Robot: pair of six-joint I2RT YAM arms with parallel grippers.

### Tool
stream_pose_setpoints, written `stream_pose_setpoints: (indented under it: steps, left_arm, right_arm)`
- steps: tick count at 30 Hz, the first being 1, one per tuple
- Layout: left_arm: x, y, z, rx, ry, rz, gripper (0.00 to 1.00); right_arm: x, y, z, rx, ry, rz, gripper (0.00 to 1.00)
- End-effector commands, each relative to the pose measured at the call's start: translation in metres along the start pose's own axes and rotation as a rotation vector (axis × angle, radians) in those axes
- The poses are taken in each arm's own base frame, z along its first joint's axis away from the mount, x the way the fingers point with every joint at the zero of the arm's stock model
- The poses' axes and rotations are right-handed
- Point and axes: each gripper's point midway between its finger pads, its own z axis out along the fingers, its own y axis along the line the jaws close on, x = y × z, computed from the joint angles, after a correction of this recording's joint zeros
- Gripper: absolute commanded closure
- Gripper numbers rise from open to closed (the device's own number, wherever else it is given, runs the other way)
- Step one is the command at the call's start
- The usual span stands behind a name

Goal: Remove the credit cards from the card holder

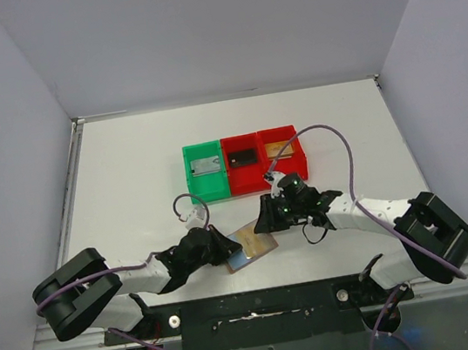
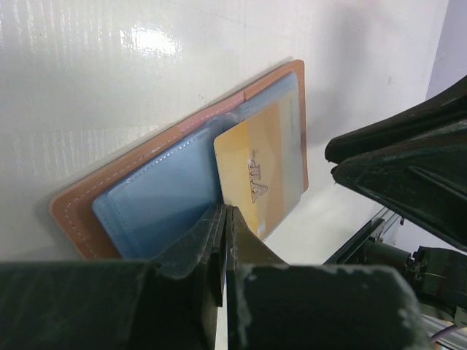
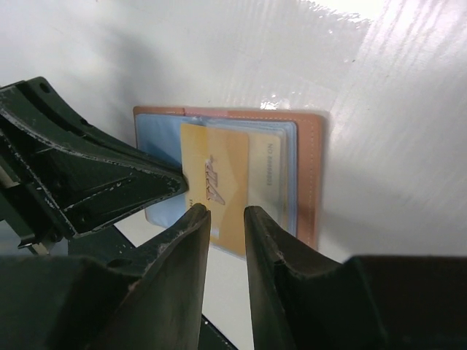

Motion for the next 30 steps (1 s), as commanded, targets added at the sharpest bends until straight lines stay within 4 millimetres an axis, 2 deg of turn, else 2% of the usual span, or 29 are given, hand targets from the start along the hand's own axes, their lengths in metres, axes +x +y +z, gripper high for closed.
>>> stream_pose_setpoints:
  steps: [1, 7, 12, 15, 24, 30]
  left_arm:
    - [-0.006, -0.013, 0.002, 0.04, -0.021, 0.008, 1.0]
    - [-0.006, -0.011, 0.002, 0.034, -0.019, -0.002, 1.0]
    - [-0.003, -0.009, 0.0, 0.06, -0.019, -0.038, 0.7]
    - [-0.003, -0.007, -0.002, 0.082, -0.025, -0.079, 0.62]
    - [0.003, -0.004, 0.001, 0.1, -0.015, -0.142, 0.6]
    - [0.006, -0.013, 0.002, 0.163, -0.005, -0.165, 0.67]
  right_arm:
    - [-0.003, 0.024, 0.004, -0.089, -0.009, -0.034, 0.72]
    - [0.018, 0.004, 0.021, -0.044, 0.045, 0.029, 0.74]
    - [0.038, -0.015, 0.026, 0.003, 0.079, 0.084, 0.76]
    - [0.047, -0.022, 0.026, 0.012, 0.079, 0.115, 0.76]
    - [0.055, -0.031, 0.024, 0.034, 0.071, 0.148, 0.76]
    - [0.06, -0.034, 0.024, 0.041, 0.08, 0.149, 0.76]
